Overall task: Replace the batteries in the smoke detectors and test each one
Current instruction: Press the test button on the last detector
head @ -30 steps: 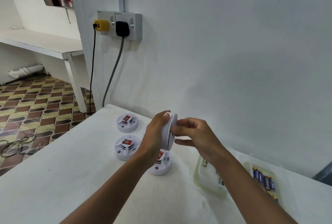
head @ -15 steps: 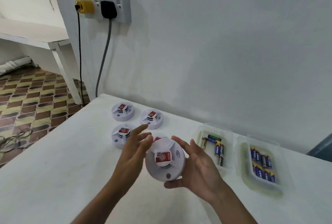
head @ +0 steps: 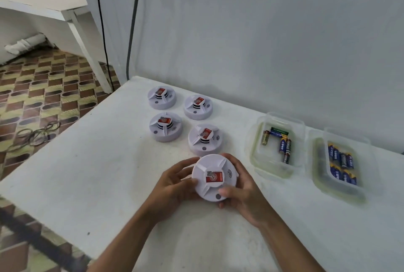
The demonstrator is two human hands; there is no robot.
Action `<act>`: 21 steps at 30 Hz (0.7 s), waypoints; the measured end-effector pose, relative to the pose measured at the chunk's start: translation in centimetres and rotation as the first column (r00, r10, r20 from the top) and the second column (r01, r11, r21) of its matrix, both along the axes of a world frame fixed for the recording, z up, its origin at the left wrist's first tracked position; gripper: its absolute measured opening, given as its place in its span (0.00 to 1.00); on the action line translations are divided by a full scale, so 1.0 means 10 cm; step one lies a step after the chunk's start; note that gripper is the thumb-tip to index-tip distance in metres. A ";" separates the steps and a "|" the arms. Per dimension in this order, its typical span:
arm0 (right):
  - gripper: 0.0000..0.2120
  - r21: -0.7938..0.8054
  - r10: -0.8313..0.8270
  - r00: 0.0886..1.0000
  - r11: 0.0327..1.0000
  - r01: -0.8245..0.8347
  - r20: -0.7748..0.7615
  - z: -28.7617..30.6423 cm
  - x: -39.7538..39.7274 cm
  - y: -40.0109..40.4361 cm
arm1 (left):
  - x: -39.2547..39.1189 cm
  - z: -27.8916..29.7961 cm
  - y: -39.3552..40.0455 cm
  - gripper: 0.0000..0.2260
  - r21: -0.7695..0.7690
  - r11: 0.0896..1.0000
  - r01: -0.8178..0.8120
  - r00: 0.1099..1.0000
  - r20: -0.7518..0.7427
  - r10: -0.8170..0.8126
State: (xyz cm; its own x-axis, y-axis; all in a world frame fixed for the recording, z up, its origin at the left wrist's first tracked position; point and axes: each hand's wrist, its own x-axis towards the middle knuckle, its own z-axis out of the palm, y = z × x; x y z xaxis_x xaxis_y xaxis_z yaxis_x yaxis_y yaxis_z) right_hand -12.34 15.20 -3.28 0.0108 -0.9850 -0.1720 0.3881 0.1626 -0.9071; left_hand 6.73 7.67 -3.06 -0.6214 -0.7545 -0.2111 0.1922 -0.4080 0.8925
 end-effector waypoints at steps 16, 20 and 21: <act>0.38 -0.066 -0.018 0.989 0.998 0.008 -0.146 -0.06 0.04 0.03 | 0.00 0.07 0.09 0.19 -0.028 0.999 0.023 0.996 -0.083 -0.025; 0.38 -0.063 -0.013 0.989 0.998 0.004 -0.150 -0.06 0.03 0.03 | 0.00 0.08 0.09 0.19 -0.028 0.999 0.022 0.997 -0.076 -0.024; 0.38 -0.064 -0.014 0.989 0.998 0.004 -0.150 -0.06 0.03 0.03 | 0.00 0.08 0.09 0.20 -0.030 0.999 0.022 0.997 -0.078 -0.025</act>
